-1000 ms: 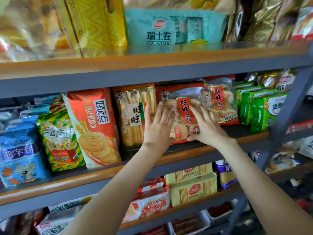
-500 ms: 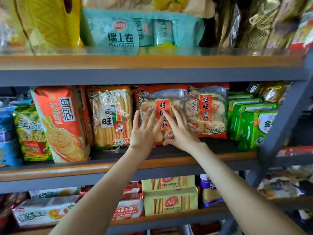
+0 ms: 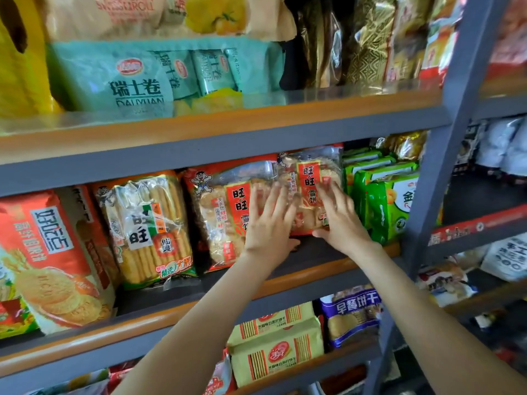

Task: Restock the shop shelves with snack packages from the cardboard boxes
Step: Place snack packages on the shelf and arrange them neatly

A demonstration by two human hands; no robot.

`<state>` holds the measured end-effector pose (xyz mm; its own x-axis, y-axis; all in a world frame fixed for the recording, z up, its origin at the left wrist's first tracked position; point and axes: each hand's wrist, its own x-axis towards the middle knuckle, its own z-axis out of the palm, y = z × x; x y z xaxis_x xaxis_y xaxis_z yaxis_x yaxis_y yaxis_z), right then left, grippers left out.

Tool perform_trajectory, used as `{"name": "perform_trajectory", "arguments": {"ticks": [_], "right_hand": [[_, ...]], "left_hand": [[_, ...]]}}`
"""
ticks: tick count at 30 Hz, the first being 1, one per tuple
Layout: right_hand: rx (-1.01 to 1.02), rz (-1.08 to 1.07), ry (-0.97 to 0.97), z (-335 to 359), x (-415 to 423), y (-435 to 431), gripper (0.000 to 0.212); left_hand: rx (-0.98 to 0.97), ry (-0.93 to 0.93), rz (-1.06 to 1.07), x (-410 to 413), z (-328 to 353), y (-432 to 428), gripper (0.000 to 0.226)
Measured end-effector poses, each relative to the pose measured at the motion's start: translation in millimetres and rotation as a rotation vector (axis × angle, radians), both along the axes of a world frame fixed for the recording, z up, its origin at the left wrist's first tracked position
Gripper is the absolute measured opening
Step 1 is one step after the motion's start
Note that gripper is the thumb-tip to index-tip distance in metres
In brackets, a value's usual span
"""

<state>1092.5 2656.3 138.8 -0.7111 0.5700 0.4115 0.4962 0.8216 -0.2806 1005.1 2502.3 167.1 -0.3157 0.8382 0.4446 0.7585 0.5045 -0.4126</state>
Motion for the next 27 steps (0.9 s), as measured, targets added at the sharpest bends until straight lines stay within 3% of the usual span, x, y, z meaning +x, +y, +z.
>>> {"name": "perform_trajectory", "arguments": {"ticks": [3,7,12,18,27], "right_hand": [[0.094,-0.023,-0.07,7.6,7.2,15.0,0.1],[0.161,0.003,-0.155,15.3,7.5,32.6,0.103],[0.173,0.029,-0.193,15.0,2.4,40.9,0.107],[0.195,0.086,-0.129,4.1,-5.1,57.4,0.107],[0.193,0.302,-0.008,21.9,34.3,42.9,0.098]], "left_hand": [[0.016,-0.016,-0.004,7.2,3.4,30.8,0.07],[-0.108,0.084,0.164,6.8,0.2,63.0,0.078],[-0.09,0.041,0.227,3.4,-10.4,83.3,0.073],[-0.051,-0.06,0.221,9.4,-13.6,97.9,0.064],[0.067,-0.271,0.396,50.2,1.0,111.5,0.075]]}}
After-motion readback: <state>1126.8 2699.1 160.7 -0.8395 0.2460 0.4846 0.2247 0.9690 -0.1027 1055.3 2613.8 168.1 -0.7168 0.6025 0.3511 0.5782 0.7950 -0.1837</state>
